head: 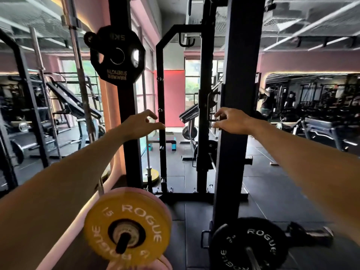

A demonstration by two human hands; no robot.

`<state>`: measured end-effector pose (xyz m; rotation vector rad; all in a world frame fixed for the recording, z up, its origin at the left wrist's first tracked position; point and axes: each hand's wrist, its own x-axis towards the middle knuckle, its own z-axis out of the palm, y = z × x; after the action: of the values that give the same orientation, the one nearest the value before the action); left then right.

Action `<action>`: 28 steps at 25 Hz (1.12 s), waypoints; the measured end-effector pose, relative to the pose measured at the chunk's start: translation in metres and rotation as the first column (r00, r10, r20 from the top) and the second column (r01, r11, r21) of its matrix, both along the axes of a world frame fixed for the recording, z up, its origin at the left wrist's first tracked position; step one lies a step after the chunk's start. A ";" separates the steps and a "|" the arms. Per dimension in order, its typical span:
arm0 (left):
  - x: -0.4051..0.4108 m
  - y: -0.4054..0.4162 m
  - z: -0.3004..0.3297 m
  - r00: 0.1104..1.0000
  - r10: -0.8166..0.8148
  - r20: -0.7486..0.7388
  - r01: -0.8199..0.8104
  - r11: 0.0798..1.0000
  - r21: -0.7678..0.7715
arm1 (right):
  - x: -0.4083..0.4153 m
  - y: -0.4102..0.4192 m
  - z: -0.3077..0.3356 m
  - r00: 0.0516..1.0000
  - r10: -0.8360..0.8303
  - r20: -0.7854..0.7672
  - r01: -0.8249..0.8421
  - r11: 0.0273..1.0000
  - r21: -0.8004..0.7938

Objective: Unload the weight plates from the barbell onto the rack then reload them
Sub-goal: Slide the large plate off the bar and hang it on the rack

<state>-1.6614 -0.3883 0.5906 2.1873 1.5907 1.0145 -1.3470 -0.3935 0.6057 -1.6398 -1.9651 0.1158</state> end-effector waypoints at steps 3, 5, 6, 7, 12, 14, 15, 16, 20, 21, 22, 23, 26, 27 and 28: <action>0.007 -0.050 -0.011 1.000 -0.014 0.012 0.014 1.000 0.002 | 0.008 -0.050 -0.007 1.000 0.021 -0.017 -0.021 1.000 0.003; 0.011 -0.084 -0.019 1.000 -0.018 -0.014 0.018 1.000 -0.004 | 0.015 -0.087 -0.014 0.999 0.030 -0.030 -0.031 0.999 -0.020; 0.015 -0.101 -0.022 1.000 -0.018 -0.024 0.017 1.000 -0.009 | 0.021 -0.107 -0.017 0.999 0.026 -0.026 -0.027 0.999 -0.022; 0.019 -0.115 -0.024 0.999 -0.021 -0.029 0.020 1.000 -0.015 | 0.027 -0.123 -0.018 0.999 0.020 -0.031 -0.020 1.000 -0.014; 0.065 -0.175 -0.020 0.999 -0.048 0.011 0.048 0.998 -0.040 | 0.076 -0.191 -0.012 0.997 -0.028 -0.066 0.027 1.000 -0.011; 0.093 -0.190 -0.017 0.998 -0.064 0.016 0.065 0.997 -0.040 | 0.104 -0.207 -0.016 0.996 -0.065 -0.061 0.064 0.998 -0.030; 0.108 -0.193 -0.016 0.998 -0.064 0.013 0.064 0.997 -0.037 | 0.118 -0.213 -0.019 0.995 -0.082 -0.057 0.079 0.996 -0.047; 0.123 -0.196 -0.016 0.998 -0.062 0.009 0.062 0.998 -0.031 | 0.132 -0.218 -0.022 0.994 -0.097 -0.051 0.094 0.994 -0.058; 0.201 -0.197 -0.022 0.995 -0.094 0.025 0.095 0.994 -0.045 | 0.210 -0.235 -0.030 0.989 -0.134 -0.059 0.130 0.989 -0.072; 0.221 -0.195 -0.025 0.995 -0.100 0.019 0.101 0.993 -0.060 | 0.231 -0.236 -0.032 0.989 -0.131 -0.061 0.126 0.989 -0.082; 0.240 -0.193 -0.029 0.995 -0.101 0.012 0.102 0.992 -0.073 | 0.251 -0.236 -0.033 0.990 -0.127 -0.061 0.121 0.988 -0.093; 0.258 -0.191 -0.033 0.995 -0.096 0.012 0.097 0.992 -0.083 | 0.270 -0.234 -0.035 0.991 -0.125 -0.055 0.119 0.988 -0.101; 0.296 -0.188 -0.044 0.997 -0.072 0.022 0.074 0.994 -0.081 | 0.311 -0.227 -0.042 0.993 -0.108 -0.038 0.103 0.990 -0.100; 0.305 -0.188 -0.047 0.998 -0.057 0.017 0.059 0.994 -0.087 | 0.321 -0.225 -0.046 0.994 -0.101 -0.043 0.095 0.989 -0.112; 0.313 -0.190 -0.049 0.999 -0.048 0.008 0.048 0.994 -0.098 | 0.329 -0.224 -0.051 0.994 -0.096 -0.054 0.088 0.988 -0.129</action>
<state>-1.3487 -0.5778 0.5414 2.1444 1.5438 0.9082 -1.0176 -0.6177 0.5551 -1.7839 -1.8668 0.2558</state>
